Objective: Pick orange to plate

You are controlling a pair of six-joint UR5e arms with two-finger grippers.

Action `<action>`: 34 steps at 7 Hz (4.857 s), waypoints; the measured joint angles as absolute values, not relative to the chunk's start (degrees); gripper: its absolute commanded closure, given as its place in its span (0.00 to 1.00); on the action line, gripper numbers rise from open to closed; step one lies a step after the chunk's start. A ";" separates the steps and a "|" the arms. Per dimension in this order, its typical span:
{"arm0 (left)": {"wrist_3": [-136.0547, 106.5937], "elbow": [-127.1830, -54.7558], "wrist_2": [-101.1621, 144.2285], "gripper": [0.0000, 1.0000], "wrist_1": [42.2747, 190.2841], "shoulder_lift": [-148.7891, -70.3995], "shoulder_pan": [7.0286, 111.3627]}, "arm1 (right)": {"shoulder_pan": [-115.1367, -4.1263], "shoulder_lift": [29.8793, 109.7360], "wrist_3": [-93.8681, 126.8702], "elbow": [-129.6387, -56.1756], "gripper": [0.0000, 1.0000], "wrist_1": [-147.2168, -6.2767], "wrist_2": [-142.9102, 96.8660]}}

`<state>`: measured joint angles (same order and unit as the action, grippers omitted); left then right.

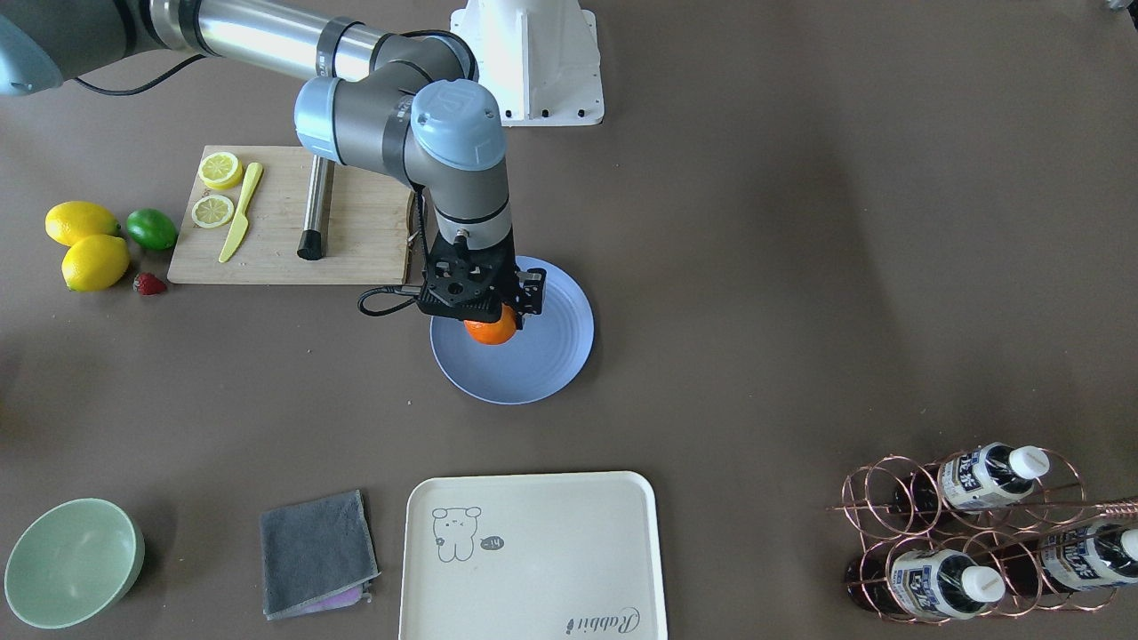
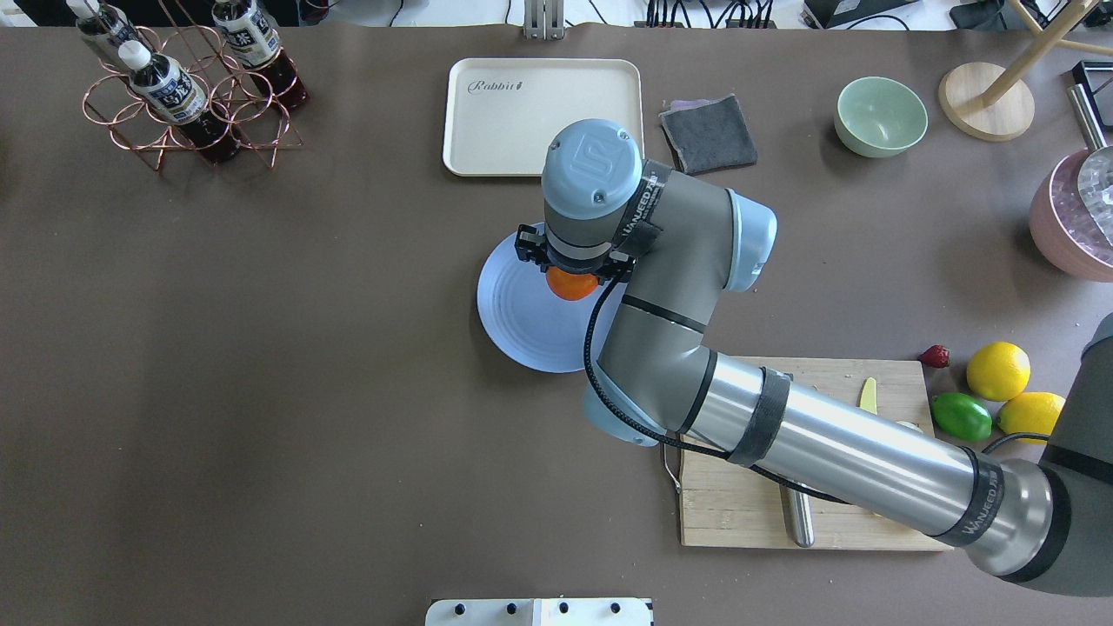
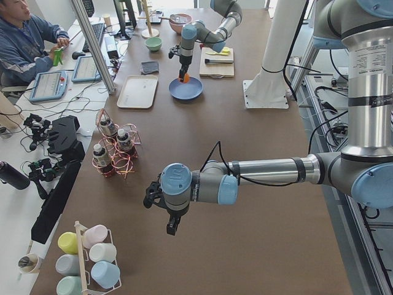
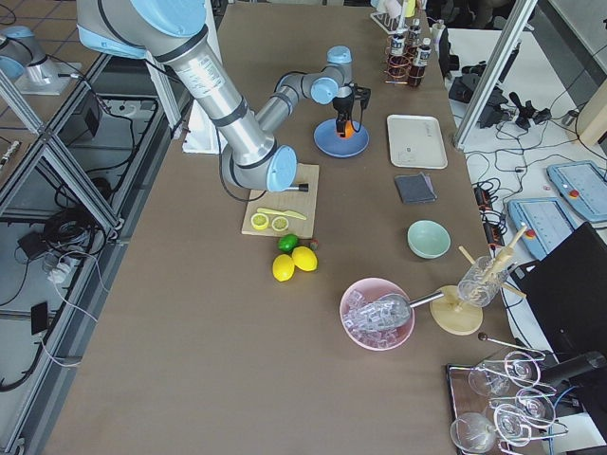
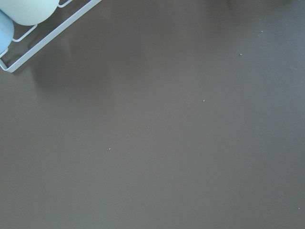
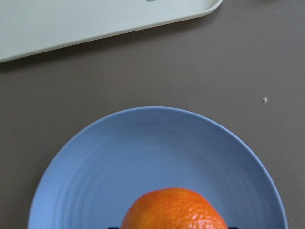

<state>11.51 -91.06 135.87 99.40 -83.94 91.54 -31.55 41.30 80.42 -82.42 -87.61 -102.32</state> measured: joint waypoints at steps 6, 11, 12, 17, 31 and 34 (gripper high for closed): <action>11.51 -90.88 136.05 0.01 99.40 -83.94 91.49 | -29.23 39.05 79.93 -75.34 0.00 -83.51 -99.39; 11.43 -90.88 136.05 0.01 99.48 -83.94 90.77 | -38.61 40.58 72.24 -79.55 0.00 -85.02 -107.07; 11.43 -90.88 136.06 0.01 99.49 -83.94 90.56 | -42.54 44.45 66.43 -82.64 0.00 -86.04 -109.79; 11.51 -90.37 136.05 0.01 99.50 -84.03 89.85 | -66.60 77.97 21.58 -98.10 0.00 -83.86 -122.88; 11.30 -89.16 135.73 0.01 99.47 -84.00 89.65 | -85.16 91.82 0.03 -94.27 0.00 -95.21 -131.95; 11.33 -87.42 135.58 0.01 100.05 -83.94 89.65 | -85.09 91.68 0.01 -94.51 0.00 -95.61 -131.79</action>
<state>11.33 -87.42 135.58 100.05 -83.94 89.65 -85.09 91.68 0.01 -94.51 -95.61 -131.79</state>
